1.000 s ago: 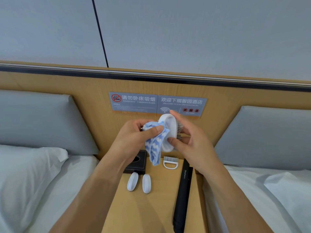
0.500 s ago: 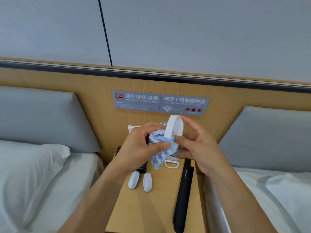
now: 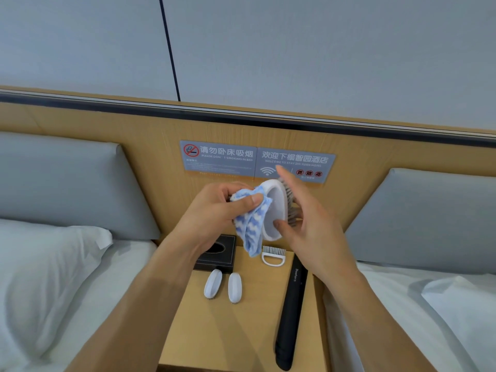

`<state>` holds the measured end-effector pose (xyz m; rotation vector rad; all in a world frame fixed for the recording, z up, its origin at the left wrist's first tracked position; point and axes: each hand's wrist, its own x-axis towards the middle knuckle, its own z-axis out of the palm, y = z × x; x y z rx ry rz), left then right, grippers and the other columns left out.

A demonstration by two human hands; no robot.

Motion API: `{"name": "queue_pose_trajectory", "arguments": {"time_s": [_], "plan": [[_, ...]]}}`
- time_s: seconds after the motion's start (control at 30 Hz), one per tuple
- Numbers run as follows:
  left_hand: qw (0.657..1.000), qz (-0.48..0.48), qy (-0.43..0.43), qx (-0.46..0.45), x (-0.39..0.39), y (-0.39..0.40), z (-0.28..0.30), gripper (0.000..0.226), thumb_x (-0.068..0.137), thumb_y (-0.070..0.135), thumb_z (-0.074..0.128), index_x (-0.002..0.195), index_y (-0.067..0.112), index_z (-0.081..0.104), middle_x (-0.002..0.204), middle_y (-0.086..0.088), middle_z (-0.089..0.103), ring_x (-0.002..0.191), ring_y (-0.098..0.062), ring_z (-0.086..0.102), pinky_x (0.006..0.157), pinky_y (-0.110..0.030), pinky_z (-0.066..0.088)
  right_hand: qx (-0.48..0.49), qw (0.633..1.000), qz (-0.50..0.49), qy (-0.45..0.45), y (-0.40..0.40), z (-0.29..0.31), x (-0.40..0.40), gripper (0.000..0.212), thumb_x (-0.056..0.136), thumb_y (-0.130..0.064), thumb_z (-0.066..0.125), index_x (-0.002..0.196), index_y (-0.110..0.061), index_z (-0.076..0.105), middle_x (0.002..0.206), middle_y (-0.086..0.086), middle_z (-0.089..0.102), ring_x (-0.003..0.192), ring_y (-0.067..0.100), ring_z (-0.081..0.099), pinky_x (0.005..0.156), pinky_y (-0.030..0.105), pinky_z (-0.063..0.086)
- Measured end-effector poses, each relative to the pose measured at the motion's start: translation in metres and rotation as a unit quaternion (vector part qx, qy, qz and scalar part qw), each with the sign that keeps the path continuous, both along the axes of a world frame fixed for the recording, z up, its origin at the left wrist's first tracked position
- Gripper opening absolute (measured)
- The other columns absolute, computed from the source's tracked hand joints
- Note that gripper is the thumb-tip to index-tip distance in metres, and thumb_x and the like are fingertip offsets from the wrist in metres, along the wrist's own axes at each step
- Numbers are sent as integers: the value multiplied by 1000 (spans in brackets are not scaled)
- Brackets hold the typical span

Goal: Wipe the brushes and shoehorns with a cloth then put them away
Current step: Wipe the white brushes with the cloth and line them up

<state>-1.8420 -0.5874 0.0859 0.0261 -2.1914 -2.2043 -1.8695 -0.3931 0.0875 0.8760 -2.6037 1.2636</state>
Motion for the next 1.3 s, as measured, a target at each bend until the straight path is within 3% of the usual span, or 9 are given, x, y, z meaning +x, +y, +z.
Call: {"name": "queue_pose_trajectory", "arguments": {"time_s": [0.1,0.17,0.3,0.4,0.53,0.77,0.93,1.1,1.3], "plan": [[999,11,-39,-12,-3,-2,2,43,77,40,73,88,-2,73,93,-31,68,79,-30,63,76,-43,48,44,998,-40,16,0,-2,-2,108,84,-15,77,152,-55,3,125,-10,64,102,13,63,68,15,46],[997,23,-76,-11,-4,1,3,54,72,44,78,90,-7,72,96,-32,68,80,-31,63,77,-42,46,82,994,-58,31,0,-3,-2,106,84,-17,77,155,-49,4,125,-7,65,106,14,64,68,16,44],[986,49,-160,30,-10,5,6,62,62,52,78,93,-2,73,87,-14,76,75,-22,73,69,-32,55,106,990,-58,68,-3,-9,2,90,84,-13,76,156,-34,26,111,-4,69,96,13,64,69,20,48],[985,48,-166,23,-12,5,4,59,66,51,76,89,-3,73,79,-11,76,66,-19,71,59,-25,54,102,991,-65,64,-2,-12,0,79,80,-13,78,149,-30,43,105,-7,71,89,9,63,62,8,40],[991,38,-129,22,-8,5,-2,63,62,48,77,87,-9,70,77,-15,73,64,-19,68,57,-23,51,100,992,-77,28,-2,-15,-5,71,79,-22,80,144,-31,52,106,-12,72,92,9,65,66,7,40],[999,12,-25,-30,3,7,-14,21,81,29,77,87,9,75,86,-4,74,78,-16,70,68,-26,55,-41,988,-41,-144,1,-25,-12,42,74,-13,83,110,-30,70,93,-15,76,84,4,72,77,38,60],[991,21,99,-92,7,13,-24,7,79,16,79,86,14,76,98,11,68,92,-5,66,77,-16,49,-190,933,13,-304,4,-34,-18,43,78,-6,82,117,-20,70,106,-1,77,97,20,75,85,44,60],[984,-13,118,-136,9,8,-35,16,74,15,83,89,16,77,105,10,64,98,-11,64,80,-22,52,-257,871,9,-419,7,-39,-26,37,85,0,72,118,-12,65,103,9,78,90,26,76,69,31,61],[946,-17,174,-274,7,7,-52,21,71,9,85,89,11,76,103,6,63,93,-16,63,76,-22,50,-252,837,-25,-485,7,-50,-33,36,87,1,69,121,-1,57,106,19,75,95,36,73,84,46,61]]}}
